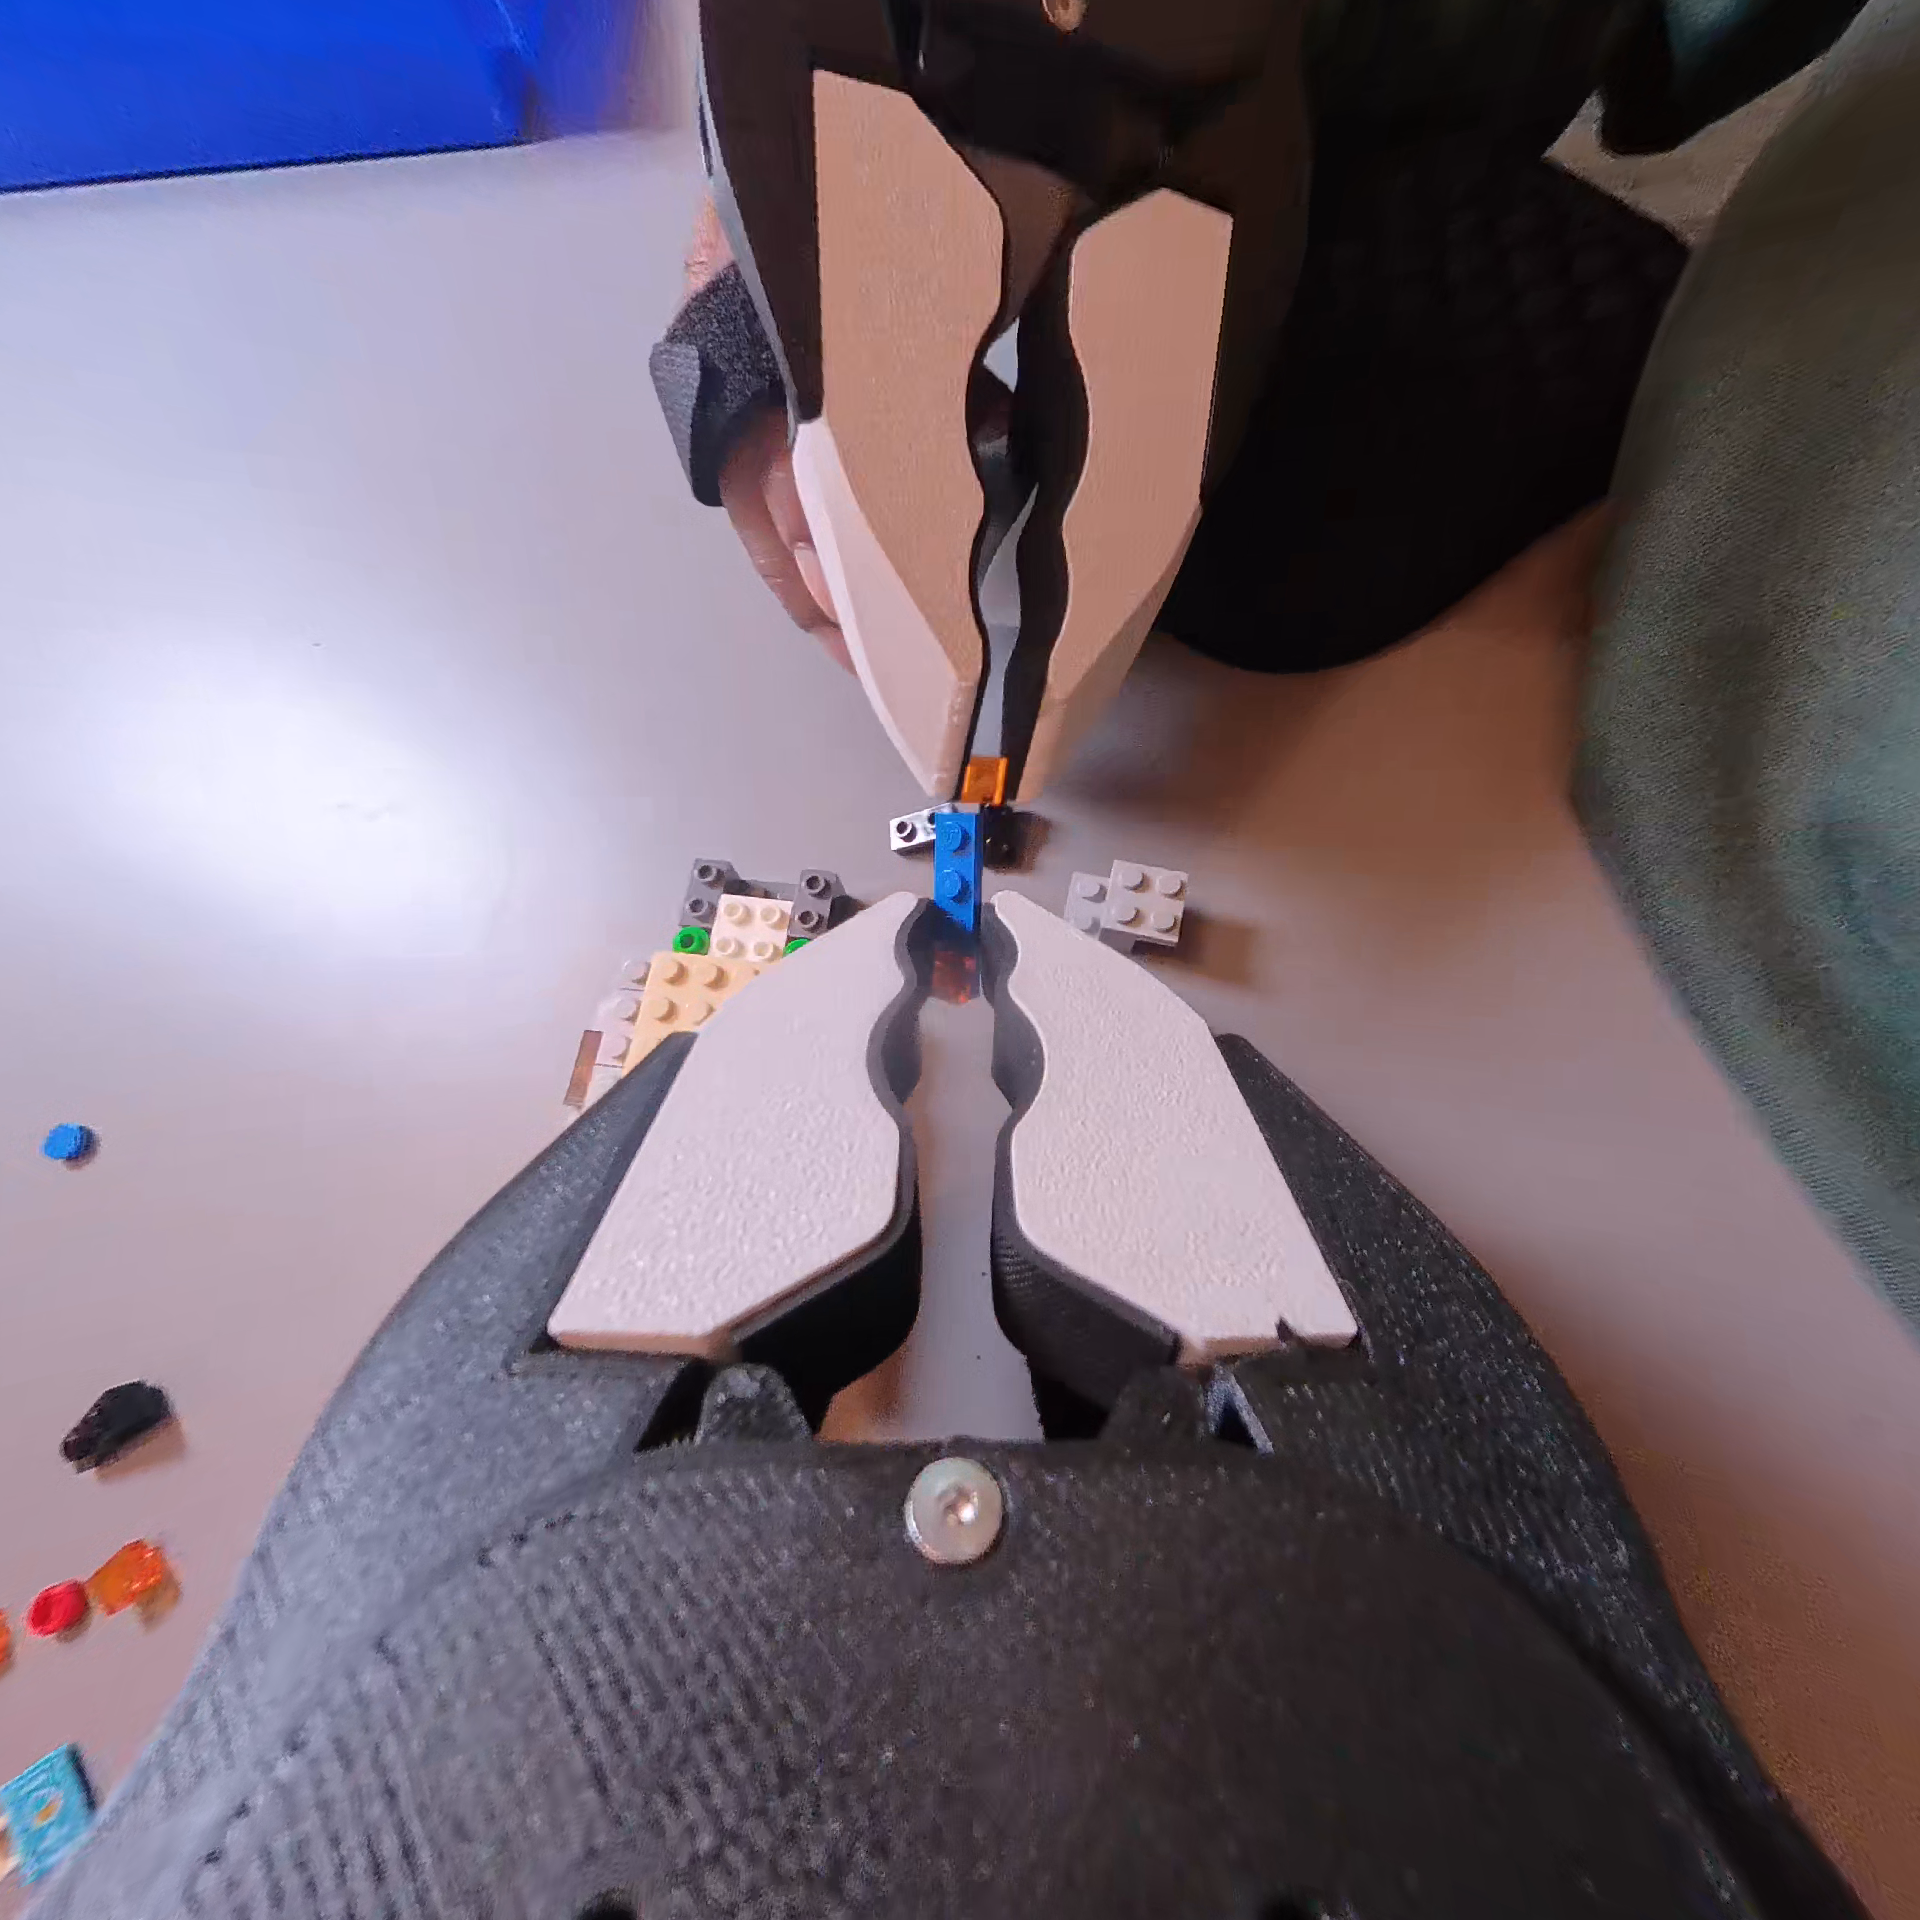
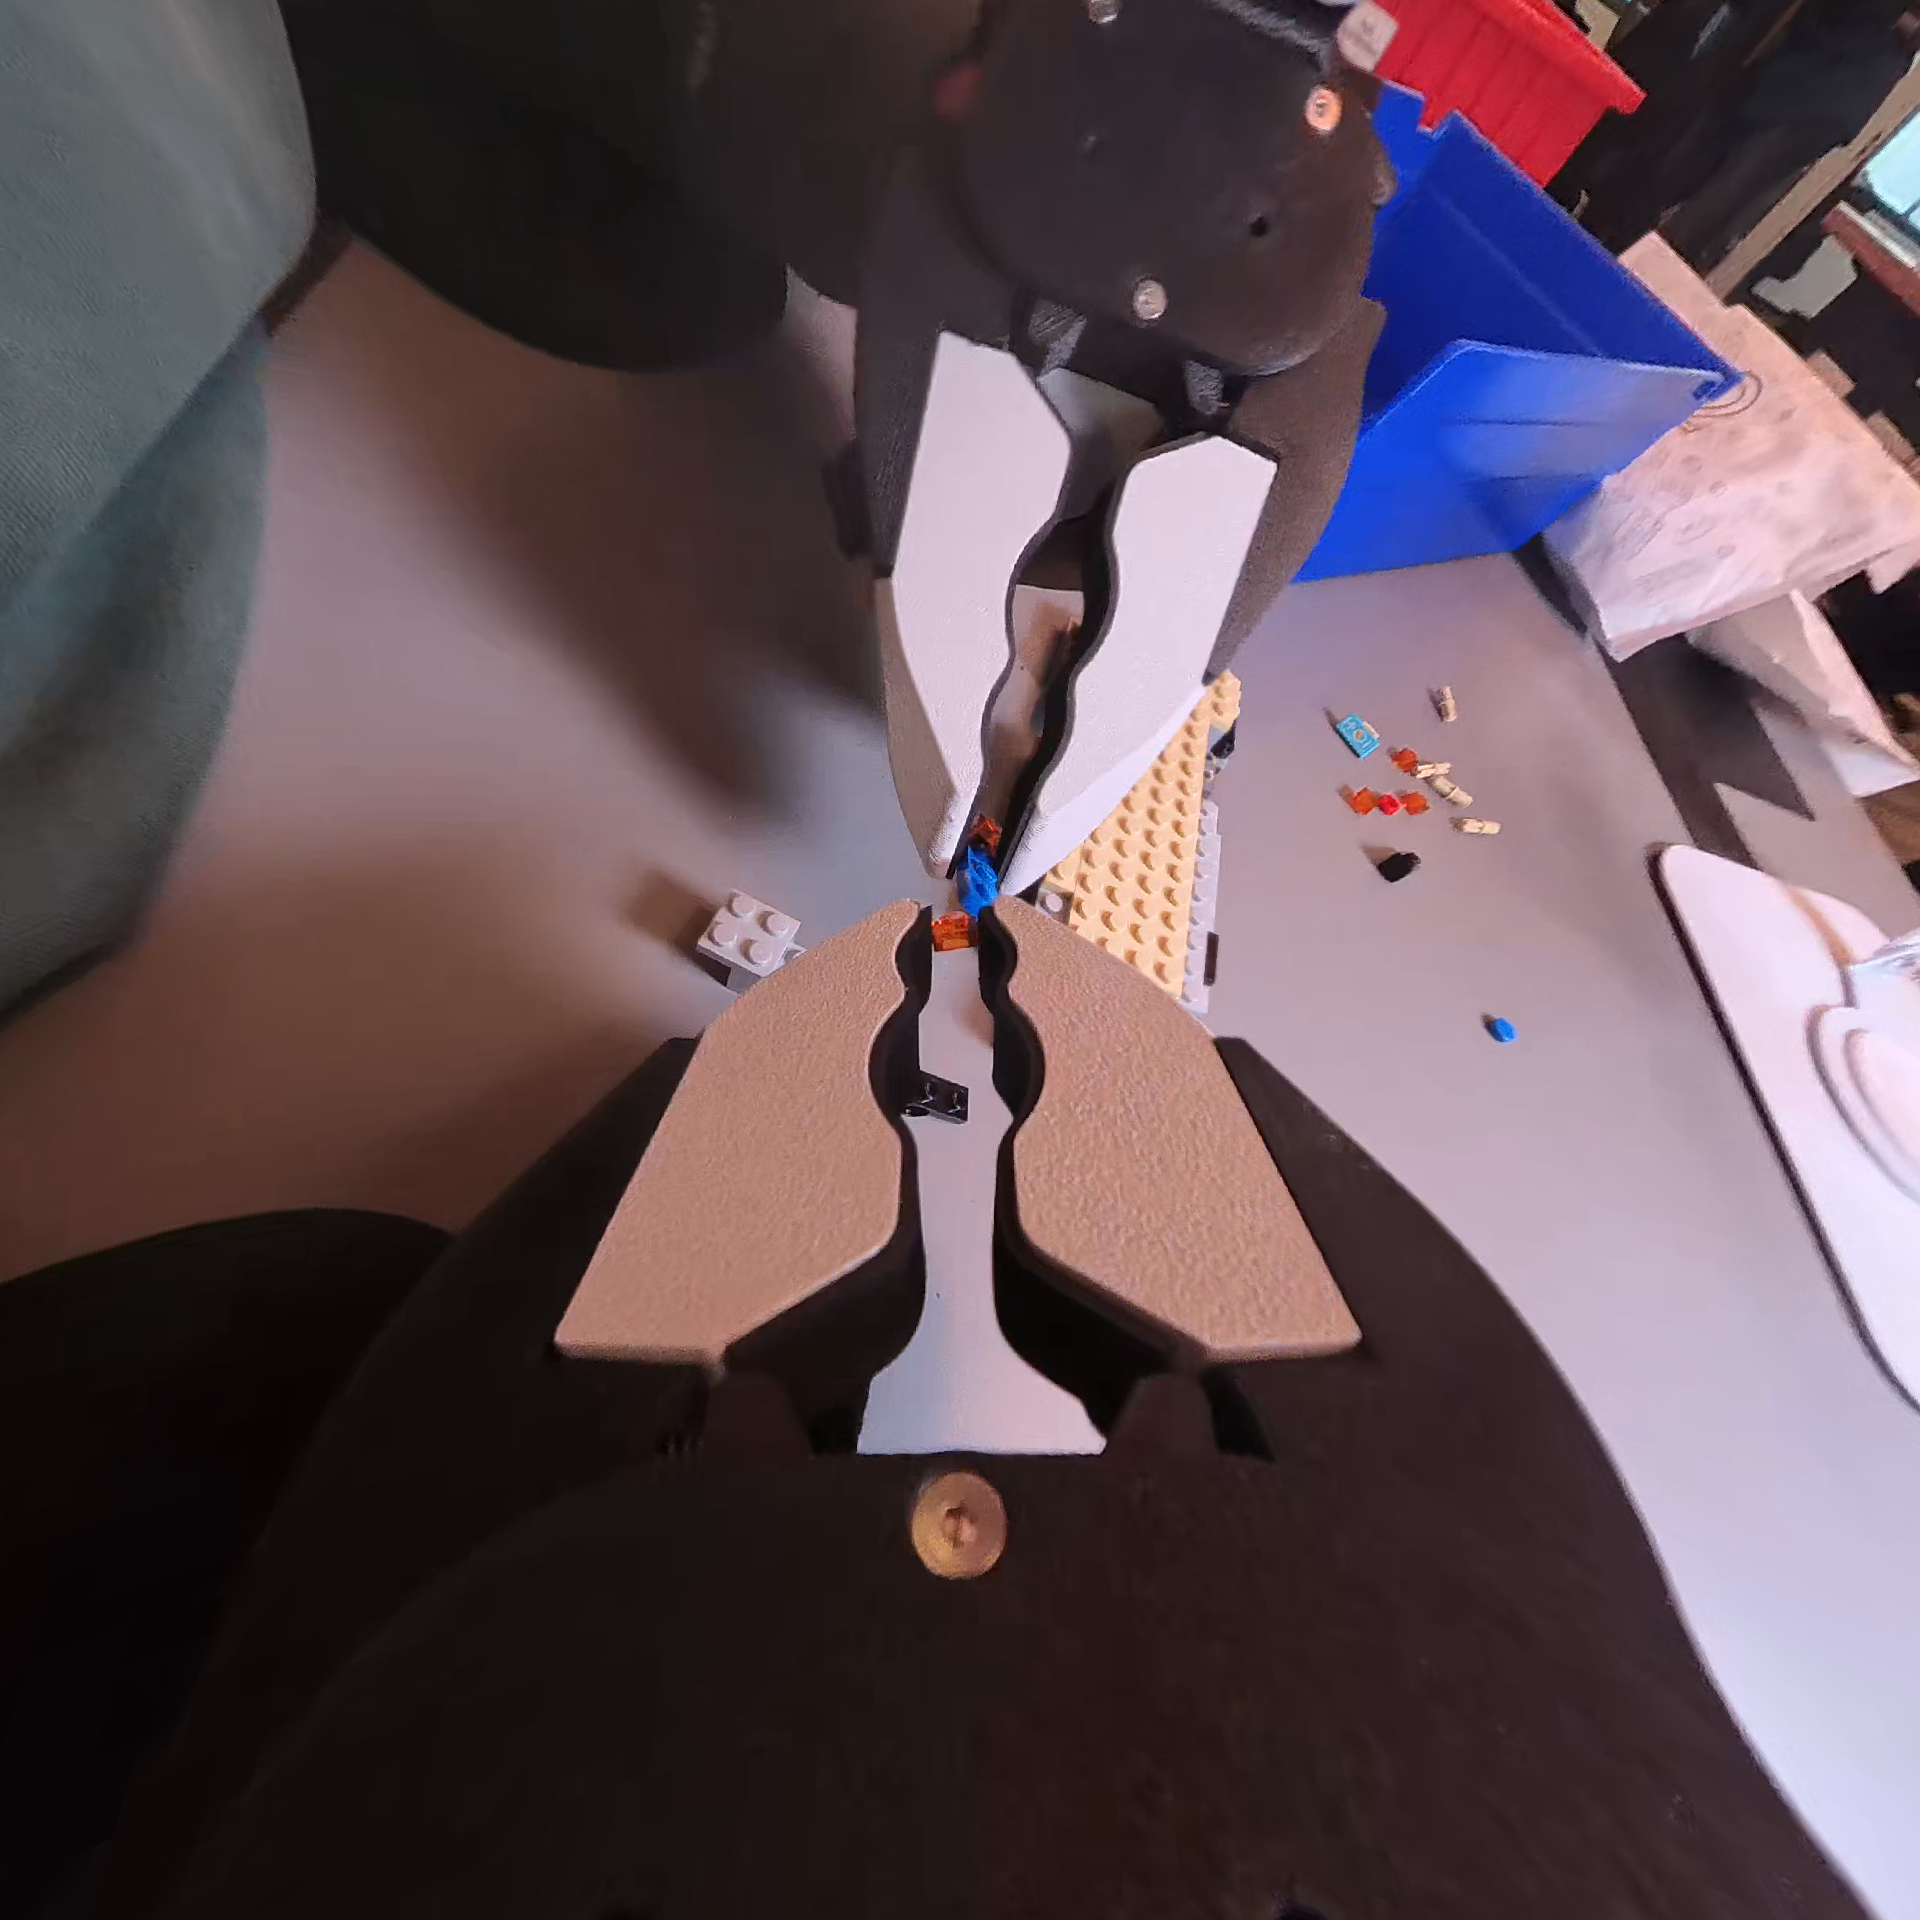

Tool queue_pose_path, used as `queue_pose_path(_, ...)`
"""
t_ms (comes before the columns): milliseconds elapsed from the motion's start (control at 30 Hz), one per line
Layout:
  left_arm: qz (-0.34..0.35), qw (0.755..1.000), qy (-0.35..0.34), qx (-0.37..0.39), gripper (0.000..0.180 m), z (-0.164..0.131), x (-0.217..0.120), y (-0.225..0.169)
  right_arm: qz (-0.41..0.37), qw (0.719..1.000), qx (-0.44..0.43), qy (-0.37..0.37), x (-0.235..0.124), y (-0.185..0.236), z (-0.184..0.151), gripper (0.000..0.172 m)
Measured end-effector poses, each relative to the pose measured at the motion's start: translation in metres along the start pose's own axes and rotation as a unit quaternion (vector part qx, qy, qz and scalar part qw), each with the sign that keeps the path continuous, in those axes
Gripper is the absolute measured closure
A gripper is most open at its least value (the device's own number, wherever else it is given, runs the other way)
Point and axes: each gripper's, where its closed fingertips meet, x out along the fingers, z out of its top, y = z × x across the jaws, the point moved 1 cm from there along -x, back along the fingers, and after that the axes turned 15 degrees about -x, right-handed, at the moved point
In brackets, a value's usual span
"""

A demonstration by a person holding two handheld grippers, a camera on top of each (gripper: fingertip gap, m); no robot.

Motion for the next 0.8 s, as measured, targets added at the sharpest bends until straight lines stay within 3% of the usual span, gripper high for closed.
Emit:
queue_pose_path(333, -0.070, 0.993, -0.011, -0.093, 0.172, 0.002, 0.001, -0.006, -0.015, 0.999, -0.039, -0.012, 0.002, 0.003, 0.011, 0.164)
queue_pose_path(567, -0.048, 0.997, 0.009, -0.065, 0.172, -0.006, 0.003, -0.003, -0.011, 1.000, -0.003, -0.021, 0.002, 0.000, 0.007, 0.164)
queue_pose_path(700, -0.095, 0.990, -0.025, -0.105, 0.164, 0.005, -0.002, -0.010, -0.015, 0.999, -0.013, -0.026, 0.003, 0.000, 0.010, 0.164)
queue_pose_path(800, -0.164, 0.969, -0.070, -0.169, 0.163, 0.018, -0.010, -0.016, -0.024, 0.999, -0.021, -0.035, 0.002, -0.001, 0.014, 0.164)
